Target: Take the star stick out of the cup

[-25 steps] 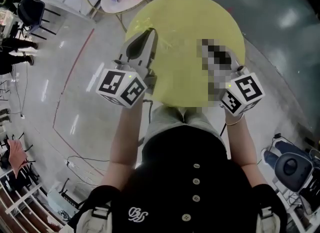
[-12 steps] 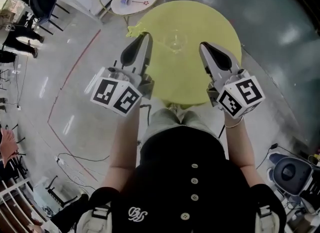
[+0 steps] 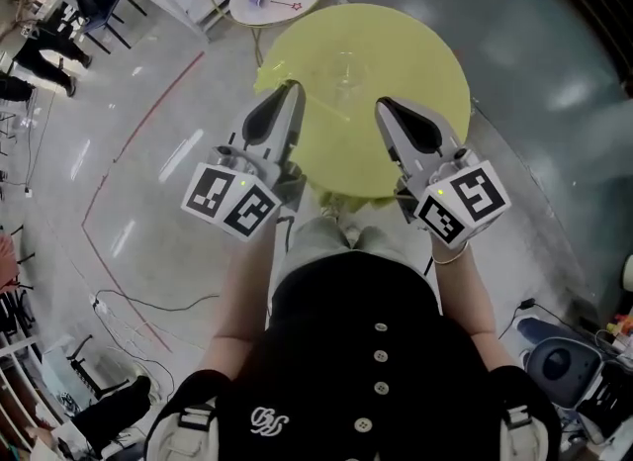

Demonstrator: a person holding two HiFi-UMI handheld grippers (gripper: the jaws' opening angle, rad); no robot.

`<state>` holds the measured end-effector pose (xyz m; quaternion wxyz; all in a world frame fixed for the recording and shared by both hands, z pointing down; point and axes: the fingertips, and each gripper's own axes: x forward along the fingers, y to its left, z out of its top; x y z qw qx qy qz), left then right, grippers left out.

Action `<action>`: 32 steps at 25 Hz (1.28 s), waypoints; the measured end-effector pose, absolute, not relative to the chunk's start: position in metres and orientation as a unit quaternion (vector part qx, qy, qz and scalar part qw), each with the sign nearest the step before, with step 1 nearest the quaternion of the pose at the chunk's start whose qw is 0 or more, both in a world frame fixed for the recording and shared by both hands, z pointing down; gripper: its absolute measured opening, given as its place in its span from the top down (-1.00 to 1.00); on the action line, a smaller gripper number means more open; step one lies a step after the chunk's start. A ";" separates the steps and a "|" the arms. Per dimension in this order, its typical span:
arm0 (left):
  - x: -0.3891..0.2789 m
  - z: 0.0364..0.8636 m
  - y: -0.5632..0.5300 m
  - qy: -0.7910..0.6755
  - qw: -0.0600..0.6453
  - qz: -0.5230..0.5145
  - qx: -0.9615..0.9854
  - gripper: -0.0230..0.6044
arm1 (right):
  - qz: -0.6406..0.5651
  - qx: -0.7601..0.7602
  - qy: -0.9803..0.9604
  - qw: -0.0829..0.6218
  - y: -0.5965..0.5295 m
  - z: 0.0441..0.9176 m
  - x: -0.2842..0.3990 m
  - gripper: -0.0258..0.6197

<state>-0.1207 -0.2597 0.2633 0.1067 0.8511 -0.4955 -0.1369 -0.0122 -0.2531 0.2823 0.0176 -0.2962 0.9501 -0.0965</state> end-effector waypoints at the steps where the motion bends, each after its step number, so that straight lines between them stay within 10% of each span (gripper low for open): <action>1: -0.118 0.264 -0.255 -0.494 0.108 -0.139 0.851 0.87 | -0.100 -0.290 0.951 0.017 -0.248 0.284 -0.015 0.91; 32: -0.067 0.308 -0.200 -0.465 0.145 -0.119 0.865 0.87 | -0.150 -0.277 0.949 0.010 -0.201 0.314 -0.006 0.91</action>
